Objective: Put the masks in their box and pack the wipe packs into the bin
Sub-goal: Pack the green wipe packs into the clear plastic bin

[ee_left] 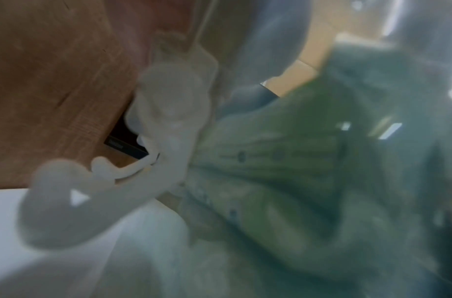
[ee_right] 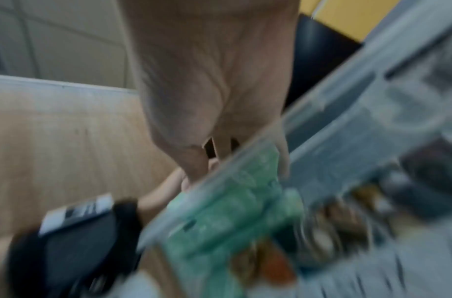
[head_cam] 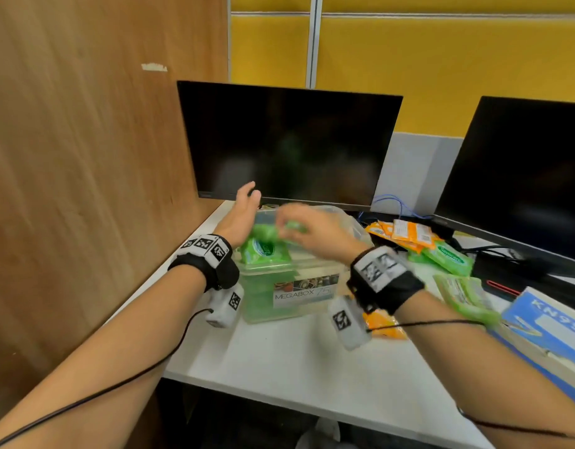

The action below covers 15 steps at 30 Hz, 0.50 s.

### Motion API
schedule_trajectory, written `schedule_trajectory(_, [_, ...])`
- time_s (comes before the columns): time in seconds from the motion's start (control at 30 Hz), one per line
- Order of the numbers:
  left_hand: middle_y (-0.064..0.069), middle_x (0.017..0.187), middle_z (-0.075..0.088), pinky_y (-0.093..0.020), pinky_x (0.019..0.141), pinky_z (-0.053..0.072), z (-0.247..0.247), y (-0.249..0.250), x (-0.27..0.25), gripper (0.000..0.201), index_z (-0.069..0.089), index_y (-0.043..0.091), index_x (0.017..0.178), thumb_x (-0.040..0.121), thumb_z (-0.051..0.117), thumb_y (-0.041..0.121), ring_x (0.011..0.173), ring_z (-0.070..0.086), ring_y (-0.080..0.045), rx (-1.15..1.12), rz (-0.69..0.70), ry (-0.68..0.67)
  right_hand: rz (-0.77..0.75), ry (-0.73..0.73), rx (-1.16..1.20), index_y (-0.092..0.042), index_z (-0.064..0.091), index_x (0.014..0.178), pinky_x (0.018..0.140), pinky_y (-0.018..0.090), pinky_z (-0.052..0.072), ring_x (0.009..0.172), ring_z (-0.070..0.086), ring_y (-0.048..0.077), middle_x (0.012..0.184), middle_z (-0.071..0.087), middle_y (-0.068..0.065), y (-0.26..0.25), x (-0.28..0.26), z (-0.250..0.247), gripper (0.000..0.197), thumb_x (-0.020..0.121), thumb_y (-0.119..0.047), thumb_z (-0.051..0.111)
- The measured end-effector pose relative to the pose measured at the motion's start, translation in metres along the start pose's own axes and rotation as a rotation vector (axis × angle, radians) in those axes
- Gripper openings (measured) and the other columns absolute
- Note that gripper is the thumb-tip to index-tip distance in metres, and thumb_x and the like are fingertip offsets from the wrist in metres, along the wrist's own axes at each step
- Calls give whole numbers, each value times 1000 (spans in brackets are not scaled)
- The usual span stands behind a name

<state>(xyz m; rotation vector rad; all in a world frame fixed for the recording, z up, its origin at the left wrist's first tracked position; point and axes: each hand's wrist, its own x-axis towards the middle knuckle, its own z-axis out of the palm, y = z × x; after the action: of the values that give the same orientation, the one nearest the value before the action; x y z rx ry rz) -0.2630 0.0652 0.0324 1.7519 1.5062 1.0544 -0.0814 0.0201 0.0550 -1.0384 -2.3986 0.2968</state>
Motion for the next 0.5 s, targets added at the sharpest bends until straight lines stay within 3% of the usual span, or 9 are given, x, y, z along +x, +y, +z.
schedule_trajectory(0.03, [-6, 149, 36, -36, 114, 25, 0, 0, 0, 50, 26, 23, 146, 101, 25, 44, 135, 38, -21, 35, 21, -15, 4, -146, 14, -5, 64, 99, 105, 26, 33, 123, 49, 20, 129, 58, 10, -5, -3, 12, 17, 96, -19, 55])
schedule_trajectory(0.07, [-6, 144, 43, -35, 112, 30, 0, 1, -1, 47, 34, 24, 142, 99, 32, 43, 131, 43, -21, 98, 33, -44, 21, -198, 79, -6, 65, 99, 102, 23, 31, 125, 48, 19, 133, 56, 9, -8, -5, 20, 19, 97, -21, 53])
schedule_trajectory(0.13, [-3, 131, 57, -41, 104, 42, 0, -2, -1, 53, 46, 32, 132, 83, 45, 53, 117, 55, -22, 226, 18, -113, 126, -94, 363, -6, 65, 104, 97, 28, 39, 115, 55, 20, 124, 61, 10, -11, -3, 20, 23, 99, -23, 50])
schedule_trajectory(0.2, [1, 129, 59, -42, 96, 49, 1, -6, 0, 52, 49, 39, 127, 78, 42, 54, 109, 60, -20, 360, 12, -189, 348, 79, 592, -6, 58, 117, 86, 32, 47, 106, 57, 22, 117, 61, 10, -7, 3, 16, 27, 99, -23, 48])
schedule_trajectory(0.27, [4, 133, 57, -39, 96, 48, 2, -7, 1, 43, 52, 41, 127, 85, 42, 40, 109, 59, -18, 457, 49, -193, 599, 42, 453, -7, 49, 129, 78, 31, 45, 104, 54, 22, 121, 55, 8, -7, 10, 15, 37, 100, -29, 46])
schedule_trajectory(0.33, [2, 133, 57, -40, 100, 46, 3, -10, 4, 39, 59, 36, 123, 88, 45, 27, 114, 56, -19, 412, 102, -158, 731, -196, 261, -3, 39, 141, 93, 32, 39, 123, 48, 27, 142, 46, 14, -15, 17, 18, 52, 103, -38, 31])
schedule_trajectory(0.4, [-3, 128, 60, -42, 101, 44, 2, -11, 6, 34, 66, 29, 115, 89, 47, 18, 115, 55, -20, 281, 141, -114, 725, -290, 236, -4, 31, 148, 110, 34, 27, 140, 33, 27, 154, 30, 15, -23, 22, 24, 61, 104, -44, 15])
schedule_trajectory(0.43, [-3, 126, 61, -41, 103, 42, 2, -12, 5, 32, 68, 27, 111, 91, 47, 17, 116, 55, -20, 231, 141, -106, 735, -302, 242, -5, 31, 148, 112, 35, 25, 141, 31, 28, 155, 29, 16, -25, 24, 26, 62, 104, -45, 13])
schedule_trajectory(0.5, [2, 124, 64, -40, 106, 39, 2, -10, 2, 32, 70, 27, 108, 89, 46, 37, 118, 54, -17, 209, 127, -128, 750, -234, 253, -4, 35, 144, 107, 38, 31, 135, 39, 33, 150, 36, 21, -26, 23, 32, 56, 104, -37, 14])
